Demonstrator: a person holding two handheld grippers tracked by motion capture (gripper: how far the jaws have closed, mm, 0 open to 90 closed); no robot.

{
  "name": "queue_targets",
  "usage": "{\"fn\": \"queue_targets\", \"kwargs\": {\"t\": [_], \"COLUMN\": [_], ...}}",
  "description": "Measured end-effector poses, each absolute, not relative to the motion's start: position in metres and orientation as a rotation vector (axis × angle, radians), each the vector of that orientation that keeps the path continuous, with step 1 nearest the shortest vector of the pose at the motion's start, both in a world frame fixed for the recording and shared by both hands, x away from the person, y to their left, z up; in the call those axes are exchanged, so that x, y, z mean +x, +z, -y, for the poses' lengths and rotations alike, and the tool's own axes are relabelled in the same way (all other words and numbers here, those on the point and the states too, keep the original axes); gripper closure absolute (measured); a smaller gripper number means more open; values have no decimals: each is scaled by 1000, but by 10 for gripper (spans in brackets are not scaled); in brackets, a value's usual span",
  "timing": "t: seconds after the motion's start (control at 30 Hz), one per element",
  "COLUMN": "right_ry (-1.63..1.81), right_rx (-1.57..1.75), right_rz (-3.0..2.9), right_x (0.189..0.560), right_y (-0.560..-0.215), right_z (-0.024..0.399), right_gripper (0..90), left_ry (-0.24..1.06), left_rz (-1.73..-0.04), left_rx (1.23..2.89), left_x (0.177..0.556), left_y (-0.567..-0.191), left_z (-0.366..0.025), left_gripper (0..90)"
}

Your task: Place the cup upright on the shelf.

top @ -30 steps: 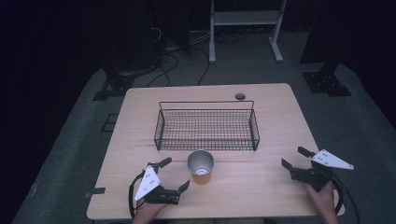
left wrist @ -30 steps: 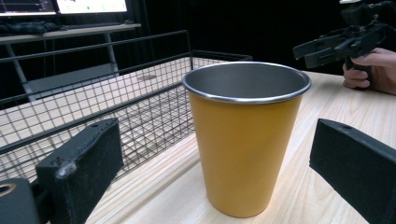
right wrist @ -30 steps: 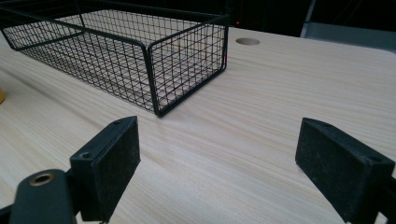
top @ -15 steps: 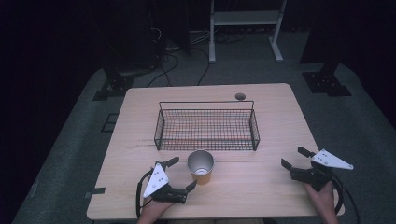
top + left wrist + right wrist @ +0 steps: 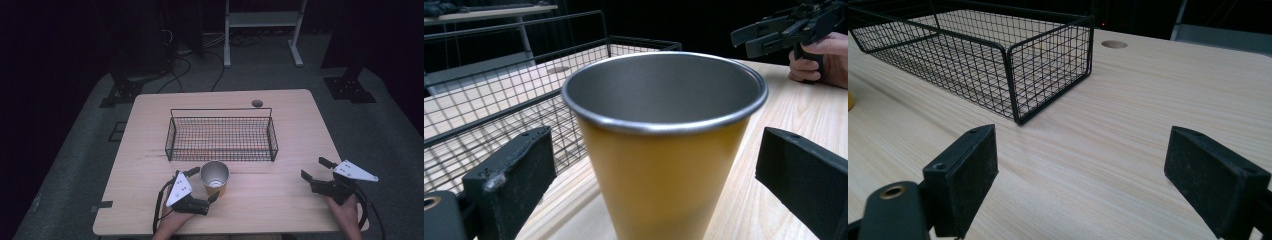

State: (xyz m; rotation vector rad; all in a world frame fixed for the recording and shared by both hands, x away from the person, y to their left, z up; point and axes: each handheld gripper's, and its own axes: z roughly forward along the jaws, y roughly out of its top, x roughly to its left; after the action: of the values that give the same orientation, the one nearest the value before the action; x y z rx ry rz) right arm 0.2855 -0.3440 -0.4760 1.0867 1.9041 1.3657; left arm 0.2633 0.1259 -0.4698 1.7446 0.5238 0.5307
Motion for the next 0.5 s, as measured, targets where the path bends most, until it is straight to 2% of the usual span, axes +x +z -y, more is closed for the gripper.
{"fn": "queue_targets", "kwargs": {"t": [0.5], "right_ry": [1367], "right_rx": [1078], "right_rz": [-1907], "right_x": [285], "right_y": [-476], "right_z": [344], "right_gripper": [129], "left_ry": [509], "left_rz": [-531], "left_rx": [1739], "left_x": [274], "left_y": [-471], "left_z": [-107], "left_gripper": [18]}}
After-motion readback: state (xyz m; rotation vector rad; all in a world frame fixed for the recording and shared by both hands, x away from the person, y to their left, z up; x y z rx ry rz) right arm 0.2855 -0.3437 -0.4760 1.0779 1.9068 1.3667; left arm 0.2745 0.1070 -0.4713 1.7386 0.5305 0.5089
